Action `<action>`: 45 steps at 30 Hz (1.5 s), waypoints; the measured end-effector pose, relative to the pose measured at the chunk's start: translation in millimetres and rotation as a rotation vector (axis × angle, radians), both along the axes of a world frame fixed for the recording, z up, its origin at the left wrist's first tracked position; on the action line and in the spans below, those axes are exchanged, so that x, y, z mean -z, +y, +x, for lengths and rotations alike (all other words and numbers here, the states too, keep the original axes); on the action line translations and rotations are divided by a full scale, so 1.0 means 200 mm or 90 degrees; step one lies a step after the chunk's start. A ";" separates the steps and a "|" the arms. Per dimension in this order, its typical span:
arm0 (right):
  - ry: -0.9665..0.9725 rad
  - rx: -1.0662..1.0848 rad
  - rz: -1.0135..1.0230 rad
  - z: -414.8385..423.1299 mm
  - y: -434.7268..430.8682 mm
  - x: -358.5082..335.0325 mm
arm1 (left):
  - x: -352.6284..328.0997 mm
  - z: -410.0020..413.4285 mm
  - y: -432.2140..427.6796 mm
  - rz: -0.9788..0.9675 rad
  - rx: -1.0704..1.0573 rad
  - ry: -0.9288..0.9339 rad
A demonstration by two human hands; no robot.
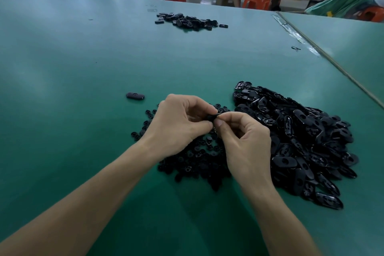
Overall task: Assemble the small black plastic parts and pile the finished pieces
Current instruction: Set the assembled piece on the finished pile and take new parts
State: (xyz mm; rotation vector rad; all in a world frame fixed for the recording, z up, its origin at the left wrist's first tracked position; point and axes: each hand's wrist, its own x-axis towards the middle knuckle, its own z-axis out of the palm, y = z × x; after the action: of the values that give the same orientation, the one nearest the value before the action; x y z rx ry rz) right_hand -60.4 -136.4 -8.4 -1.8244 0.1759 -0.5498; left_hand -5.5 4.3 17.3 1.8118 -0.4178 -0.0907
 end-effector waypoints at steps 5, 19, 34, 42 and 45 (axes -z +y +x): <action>-0.004 0.020 0.002 0.00 0.00 0.01 | 0.00 -0.02 -0.01 0.032 -0.018 -0.030; -0.021 -0.008 -0.003 0.01 -0.01 0.01 | 0.00 -0.02 -0.01 0.058 -0.046 -0.096; -0.005 -0.085 0.043 0.01 -0.03 -0.01 | -0.01 0.05 0.06 -0.111 0.073 0.105; 0.054 -0.149 0.101 0.00 -0.07 -0.05 | -0.03 0.05 0.08 -0.058 0.075 0.132; 0.066 -0.147 0.104 0.00 -0.08 -0.05 | -0.03 0.05 0.08 -0.059 0.067 0.143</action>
State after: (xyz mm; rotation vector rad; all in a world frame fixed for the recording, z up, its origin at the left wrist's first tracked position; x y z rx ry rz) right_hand -60.8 -151.6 1.9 -1.6868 0.0763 -0.2718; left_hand 3.9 20.0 23.0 1.6656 -0.3513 -0.3404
